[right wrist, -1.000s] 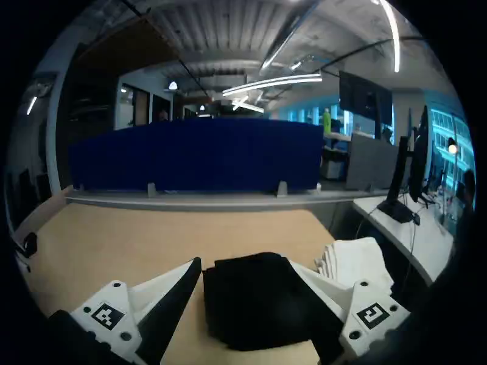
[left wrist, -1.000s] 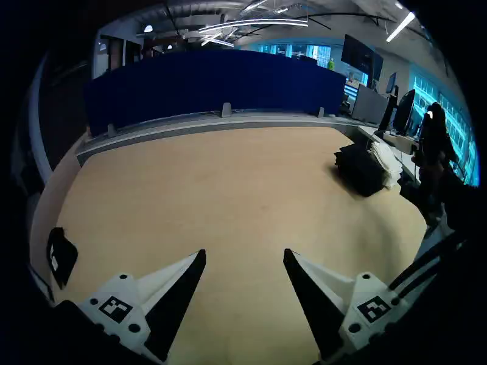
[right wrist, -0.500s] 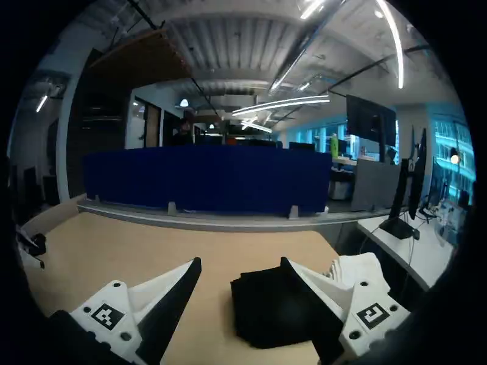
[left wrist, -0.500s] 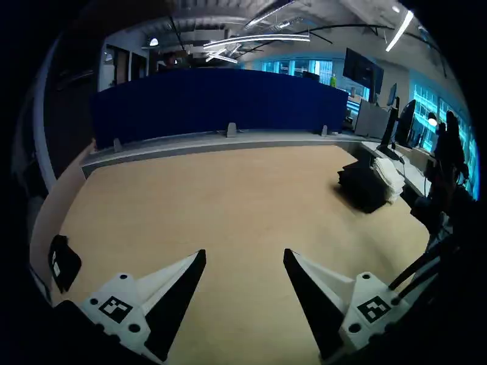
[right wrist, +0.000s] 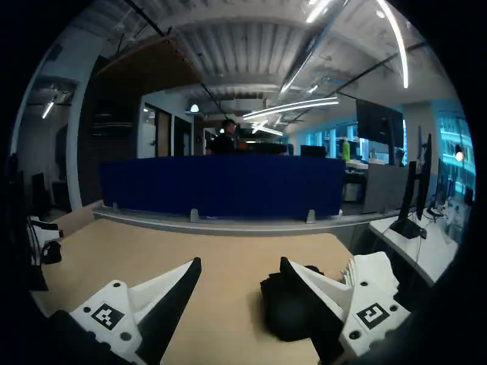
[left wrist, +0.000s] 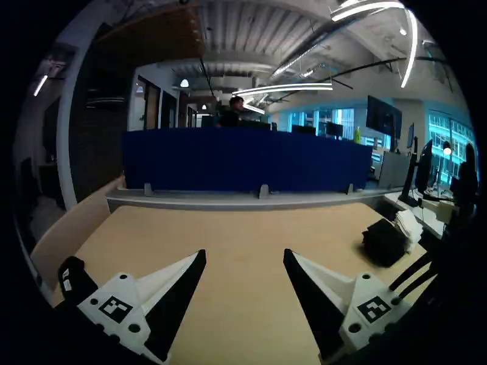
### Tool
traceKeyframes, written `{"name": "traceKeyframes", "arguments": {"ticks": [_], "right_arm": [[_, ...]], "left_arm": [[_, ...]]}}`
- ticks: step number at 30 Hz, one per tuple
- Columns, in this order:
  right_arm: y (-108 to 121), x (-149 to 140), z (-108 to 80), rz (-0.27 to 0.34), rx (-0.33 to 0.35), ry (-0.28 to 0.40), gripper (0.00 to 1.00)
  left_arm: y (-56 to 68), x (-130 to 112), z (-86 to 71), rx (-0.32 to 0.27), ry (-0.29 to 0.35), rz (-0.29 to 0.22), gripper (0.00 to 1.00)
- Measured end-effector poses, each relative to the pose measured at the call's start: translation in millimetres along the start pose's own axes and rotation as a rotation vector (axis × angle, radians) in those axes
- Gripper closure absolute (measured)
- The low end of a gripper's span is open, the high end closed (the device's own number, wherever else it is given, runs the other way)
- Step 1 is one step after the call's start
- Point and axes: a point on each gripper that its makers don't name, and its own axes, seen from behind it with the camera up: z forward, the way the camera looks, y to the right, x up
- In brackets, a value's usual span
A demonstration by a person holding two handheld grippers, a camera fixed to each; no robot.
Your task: Fold towel
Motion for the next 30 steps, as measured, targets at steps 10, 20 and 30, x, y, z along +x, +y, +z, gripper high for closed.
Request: {"name": "traceKeyframes", "arguments": {"ticks": [10, 20, 30], "right_arm": [[-28.4, 12.9, -3.5, -0.008, 0.023, 0.019, 0.00], [-50.1, 19.6, 1.9, 0.000, 0.027, 0.011, 0.00], [-76.7, 22.5, 14.3, 0.011, 0.044, -0.023, 0.00]], "left_arm": [[-19.1, 28.7, 2.9, 0.044, 0.107, 0.001, 0.06], [-28.6, 29.4, 12.0, 0.064, 0.142, 0.066, 0.06], [-58.2, 23.1, 22.6, 0.131, 0.201, 0.093, 0.06]]}}
